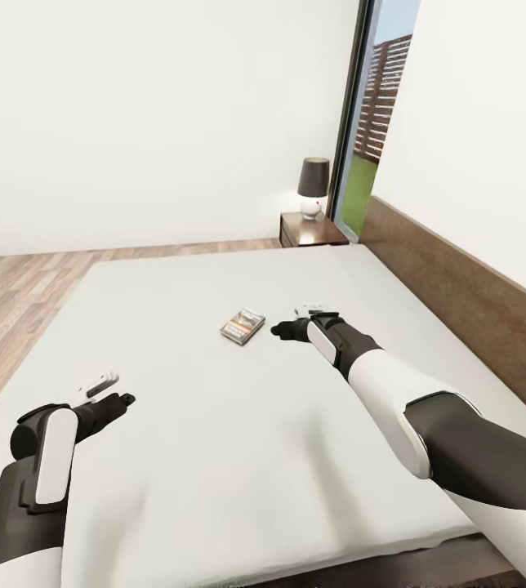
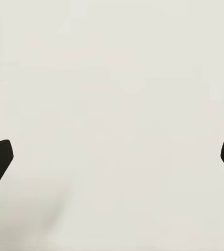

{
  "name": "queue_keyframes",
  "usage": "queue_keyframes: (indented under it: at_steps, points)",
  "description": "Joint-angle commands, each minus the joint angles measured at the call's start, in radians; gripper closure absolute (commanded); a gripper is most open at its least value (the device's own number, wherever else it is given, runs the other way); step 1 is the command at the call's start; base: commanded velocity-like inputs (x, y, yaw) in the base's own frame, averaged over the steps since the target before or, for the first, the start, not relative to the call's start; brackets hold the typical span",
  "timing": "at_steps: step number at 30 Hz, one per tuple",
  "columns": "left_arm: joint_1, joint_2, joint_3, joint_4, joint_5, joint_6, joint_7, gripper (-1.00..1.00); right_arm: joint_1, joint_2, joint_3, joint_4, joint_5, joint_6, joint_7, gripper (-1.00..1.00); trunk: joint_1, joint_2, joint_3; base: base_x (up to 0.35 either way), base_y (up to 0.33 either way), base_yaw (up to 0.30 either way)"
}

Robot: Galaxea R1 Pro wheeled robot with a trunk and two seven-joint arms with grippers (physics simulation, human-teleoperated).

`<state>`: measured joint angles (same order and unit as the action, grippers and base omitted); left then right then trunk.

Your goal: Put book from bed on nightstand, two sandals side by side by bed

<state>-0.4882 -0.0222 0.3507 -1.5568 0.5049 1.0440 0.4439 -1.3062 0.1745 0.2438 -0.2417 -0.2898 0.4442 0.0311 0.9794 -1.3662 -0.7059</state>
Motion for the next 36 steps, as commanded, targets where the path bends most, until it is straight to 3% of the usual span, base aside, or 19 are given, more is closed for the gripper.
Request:
queue_keyframes:
  at_steps: [1, 36]
  points:
    - [-0.001, -0.001, 0.002, -0.001, 0.011, 0.003, 0.009, -1.00, -0.001, 0.000, 0.003, 0.000, -0.005, 0.005, -0.001, -1.00, 0.000, -0.001, -0.002, 0.000, 0.000, 0.000]
    - [0.000, 0.010, -0.004, 0.003, 0.011, 0.002, 0.007, -1.00, -0.001, 0.000, 0.002, -0.002, -0.007, 0.002, -0.020, -1.00, 0.000, -0.001, -0.057, 0.000, -0.007, 0.000]
